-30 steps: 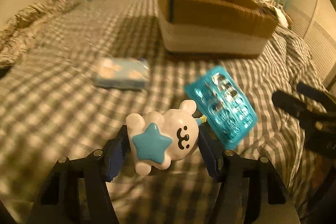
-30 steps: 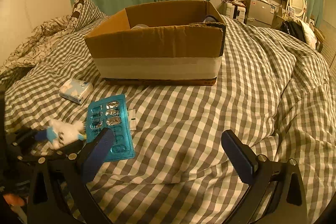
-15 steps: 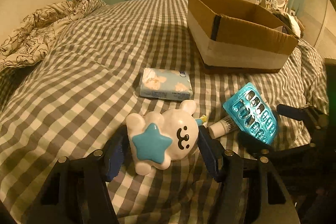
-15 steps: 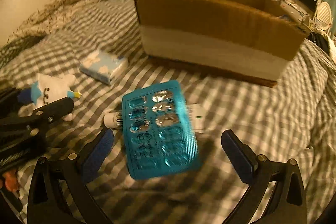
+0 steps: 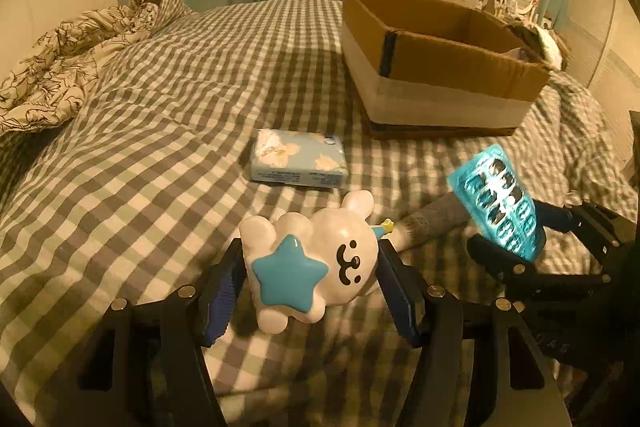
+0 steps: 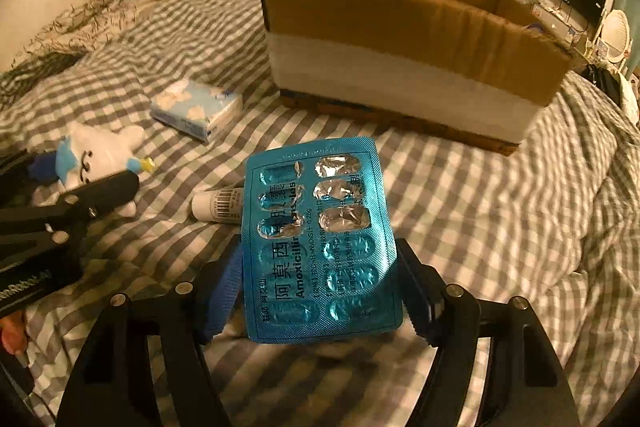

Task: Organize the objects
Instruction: 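Grasp the white bear toy with the left tool while the right tool grasps the teal blister pack, then carry the bear toy and blister pack into the box and open both tools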

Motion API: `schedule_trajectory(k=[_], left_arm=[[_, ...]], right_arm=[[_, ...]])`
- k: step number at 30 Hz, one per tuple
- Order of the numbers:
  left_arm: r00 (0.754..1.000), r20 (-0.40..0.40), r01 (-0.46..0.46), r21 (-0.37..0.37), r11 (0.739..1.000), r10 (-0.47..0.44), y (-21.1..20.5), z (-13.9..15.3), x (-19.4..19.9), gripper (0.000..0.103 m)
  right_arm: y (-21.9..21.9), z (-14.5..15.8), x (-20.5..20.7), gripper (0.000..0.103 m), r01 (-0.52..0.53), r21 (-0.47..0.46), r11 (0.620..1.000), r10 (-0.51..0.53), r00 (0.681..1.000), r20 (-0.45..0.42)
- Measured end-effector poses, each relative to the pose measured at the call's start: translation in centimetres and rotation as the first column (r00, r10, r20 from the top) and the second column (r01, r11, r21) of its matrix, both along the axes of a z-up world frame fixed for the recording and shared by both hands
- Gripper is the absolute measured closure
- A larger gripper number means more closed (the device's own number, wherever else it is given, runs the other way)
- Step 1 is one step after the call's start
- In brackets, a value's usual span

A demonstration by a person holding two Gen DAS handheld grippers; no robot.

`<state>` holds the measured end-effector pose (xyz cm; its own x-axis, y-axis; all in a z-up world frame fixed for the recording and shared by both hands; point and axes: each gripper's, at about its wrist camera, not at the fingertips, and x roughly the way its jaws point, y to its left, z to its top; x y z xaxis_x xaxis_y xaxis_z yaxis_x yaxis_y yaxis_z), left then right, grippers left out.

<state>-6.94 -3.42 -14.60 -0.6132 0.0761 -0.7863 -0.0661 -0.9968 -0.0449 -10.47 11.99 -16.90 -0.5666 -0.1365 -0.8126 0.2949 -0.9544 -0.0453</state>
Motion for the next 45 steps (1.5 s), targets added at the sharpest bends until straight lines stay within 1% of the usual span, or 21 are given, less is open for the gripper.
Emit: schedule_trajectory(k=[5, 11, 14, 17, 19, 22, 25, 27, 29, 32, 33, 35, 37, 41, 45], left_arm=[[1.0, -0.024, 0.011, 0.018, 1.0, -0.01, 0.6, 2.1, 1.0, 0.037], [0.996, -0.08, 0.033, 0.053, 0.998, -0.028, 1.5, 5.7, 1.9, 0.037], [0.992, -0.118, 0.059, 0.038, 0.998, -0.054, 2.4, 8.0, 1.5, 0.037], [0.982, -0.163, 0.098, 0.034, 0.995, -0.091, 3.4, 10.7, 0.4, 0.037], [0.974, -0.199, 0.121, 0.038, 0.992, -0.111, 3.9, 12.8, -0.6, 0.037], [0.96, -0.254, 0.124, 0.005, 0.992, -0.119, 4.7, 15.5, -2.5, 0.037], [0.95, -0.286, 0.126, -0.006, 0.992, -0.122, 5.2, 17.6, -5.1, 0.037], [0.953, -0.282, 0.108, -0.015, 0.994, -0.107, 5.6, 18.6, -7.9, 0.037], [0.953, -0.289, 0.084, -0.039, 0.996, -0.092, 6.1, 19.2, -10.4, 0.037], [0.953, -0.288, 0.087, -0.054, 0.995, -0.099, 7.0, 19.4, -14.5, 0.037], [0.953, -0.285, 0.09, -0.057, 0.994, -0.102, 7.2, 19.2, -15.2, 0.037], [0.954, -0.279, 0.098, -0.063, 0.993, -0.112, 7.8, 18.4, -16.9, 0.037], [0.958, -0.258, 0.11, -0.069, 0.992, -0.124, 8.6, 17.3, -18.4, 0.037], [0.966, -0.218, 0.13, -0.069, 0.989, -0.142, 9.4, 14.3, -20.8, 0.037], [0.974, -0.167, 0.143, -0.071, 0.987, -0.153, 10.1, 10.9, -22.7, 0.037]], right_arm=[[1.6, 2.9, 1.6, 0.032, 0.022, -0.036, 0.999, -0.024, 0.998, -0.063], [3.3, 7.1, 3.6, 0.032, 0.032, -0.072, 0.997, -0.042, 0.989, -0.14], [3.4, 9.9, 4.2, 0.032, 0.021, -0.062, 0.998, -0.033, 0.977, -0.211], [3.2, 13.9, 4.2, 0.032, -0.005, -0.022, 1.0, -0.002, 0.951, -0.311], [3.1, 16.2, 3.5, 0.032, -0.012, -0.004, 1.0, 0.01, 0.934, -0.358], [3.4, 19.6, 2.1, 0.032, -0.028, -0.008, 1.0, 0.022, 0.911, -0.411], [4.0, 22.5, 0.6, 0.032, -0.039, -0.022, 0.999, 0.025, 0.894, -0.447], [4.7, 24.1, -0.9, 0.032, -0.042, -0.041, 0.998, 0.018, 0.888, -0.46], [5.1, 25.1, -2.3, 0.032, -0.044, -0.058, 0.997, 0.012, 0.884, -0.468], [5.3, 25.9, -5.3, 0.032, -0.036, -0.059, 0.998, 0.004, 0.88, -0.475], [5.4, 26.1, -6.3, 0.032, -0.035, -0.058, 0.998, 0.003, 0.88, -0.475], [5.7, 25.9, -8.3, 0.032, -0.03, -0.058, 0.998, 0.0, 0.882, -0.472], [6.1, 25.1, -10.5, 0.032, -0.023, -0.052, 0.998, -0.004, 0.888, -0.461], [6.5, 22.5, -14.3, 0.032, -0.012, -0.053, 0.999, -0.011, 0.911, -0.412], [7.3, 18.3, -17.8, 0.032, 0.005, -0.066, 0.998, -0.027, 0.944, -0.329]])
